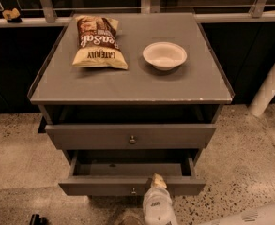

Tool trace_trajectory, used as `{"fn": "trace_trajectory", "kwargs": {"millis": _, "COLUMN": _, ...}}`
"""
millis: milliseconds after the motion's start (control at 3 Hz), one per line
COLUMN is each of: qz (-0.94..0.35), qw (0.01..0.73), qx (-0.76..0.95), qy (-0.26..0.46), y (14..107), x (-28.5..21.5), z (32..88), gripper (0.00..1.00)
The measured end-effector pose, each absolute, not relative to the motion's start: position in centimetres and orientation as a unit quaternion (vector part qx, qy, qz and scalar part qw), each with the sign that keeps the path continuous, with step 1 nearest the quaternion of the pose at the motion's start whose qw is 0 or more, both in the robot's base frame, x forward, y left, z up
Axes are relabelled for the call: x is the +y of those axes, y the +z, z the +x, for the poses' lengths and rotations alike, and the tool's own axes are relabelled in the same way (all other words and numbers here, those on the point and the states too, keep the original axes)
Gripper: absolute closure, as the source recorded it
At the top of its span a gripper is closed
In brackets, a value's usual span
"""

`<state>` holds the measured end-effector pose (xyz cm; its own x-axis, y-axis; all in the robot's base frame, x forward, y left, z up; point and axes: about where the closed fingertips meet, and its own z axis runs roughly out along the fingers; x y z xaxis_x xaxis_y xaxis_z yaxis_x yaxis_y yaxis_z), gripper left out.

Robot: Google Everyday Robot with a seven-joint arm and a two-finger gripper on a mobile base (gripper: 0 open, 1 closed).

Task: Open middle drawer

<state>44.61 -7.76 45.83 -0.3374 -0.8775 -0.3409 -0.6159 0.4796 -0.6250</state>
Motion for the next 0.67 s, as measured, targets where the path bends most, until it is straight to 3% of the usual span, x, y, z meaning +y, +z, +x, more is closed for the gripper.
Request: {"fn": "trace_trajectory", "kwargs": {"millis": 667, "qz": -0.470, "qw": 0.332, "qx": 0.794, "qy": -0.197, "y": 45.83, "x": -7.76, "z": 44.61, "gripper": 0.88}}
